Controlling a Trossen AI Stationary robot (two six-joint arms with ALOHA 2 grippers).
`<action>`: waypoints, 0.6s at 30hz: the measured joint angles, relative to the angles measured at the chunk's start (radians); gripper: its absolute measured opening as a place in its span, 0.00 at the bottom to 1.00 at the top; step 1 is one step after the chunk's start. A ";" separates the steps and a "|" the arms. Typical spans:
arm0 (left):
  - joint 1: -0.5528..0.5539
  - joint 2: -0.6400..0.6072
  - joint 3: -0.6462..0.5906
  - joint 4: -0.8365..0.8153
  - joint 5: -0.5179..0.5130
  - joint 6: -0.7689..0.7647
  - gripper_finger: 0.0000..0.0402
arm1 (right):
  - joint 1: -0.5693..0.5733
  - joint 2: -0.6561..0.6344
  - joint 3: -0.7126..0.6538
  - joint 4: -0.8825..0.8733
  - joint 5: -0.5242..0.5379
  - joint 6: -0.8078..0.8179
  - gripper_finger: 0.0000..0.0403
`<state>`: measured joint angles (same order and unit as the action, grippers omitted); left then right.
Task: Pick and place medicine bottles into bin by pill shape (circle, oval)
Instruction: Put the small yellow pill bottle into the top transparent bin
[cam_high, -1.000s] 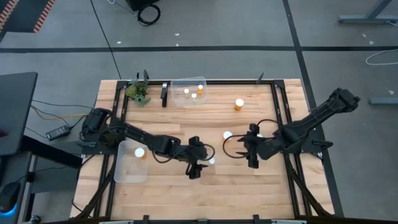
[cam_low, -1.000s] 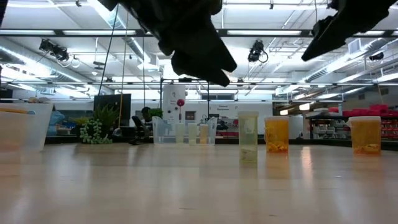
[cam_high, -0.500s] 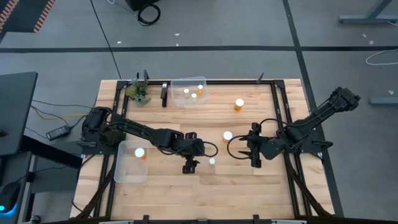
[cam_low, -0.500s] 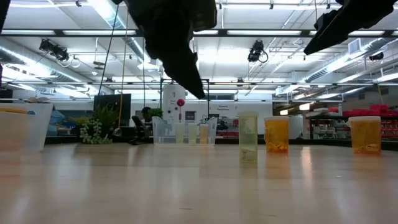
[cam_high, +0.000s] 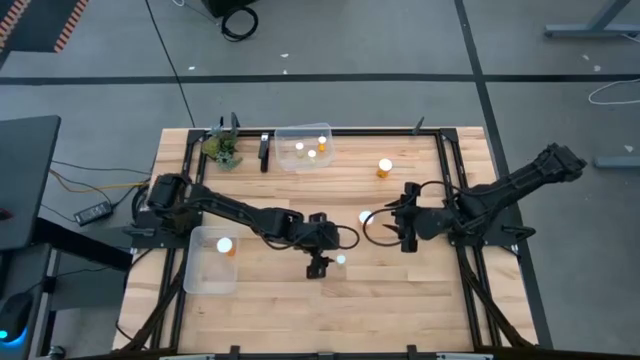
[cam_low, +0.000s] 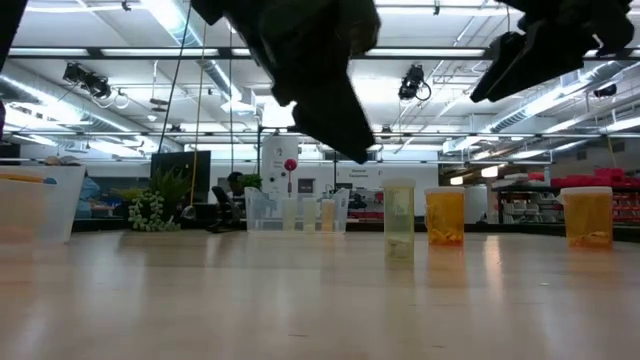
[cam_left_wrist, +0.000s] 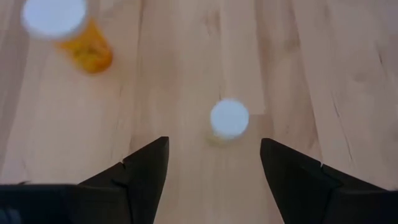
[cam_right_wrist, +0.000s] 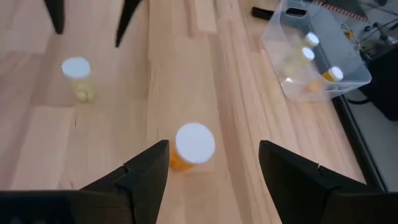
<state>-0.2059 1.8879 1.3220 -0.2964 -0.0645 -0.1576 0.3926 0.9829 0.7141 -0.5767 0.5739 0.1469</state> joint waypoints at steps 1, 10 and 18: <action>-0.002 0.015 0.013 0.000 0.001 0.017 0.66 | -0.011 -0.018 -0.013 0.000 -0.013 -0.005 0.63; -0.012 0.095 0.106 -0.016 0.010 0.099 0.66 | -0.042 -0.200 -0.091 0.037 -0.031 0.014 0.63; -0.015 0.129 0.116 0.014 -0.008 0.143 0.65 | -0.037 -0.219 -0.115 0.058 -0.032 0.014 0.63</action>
<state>-0.2214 2.0167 1.4380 -0.2823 -0.0729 -0.0149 0.3557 0.7644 0.5990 -0.5185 0.5419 0.1610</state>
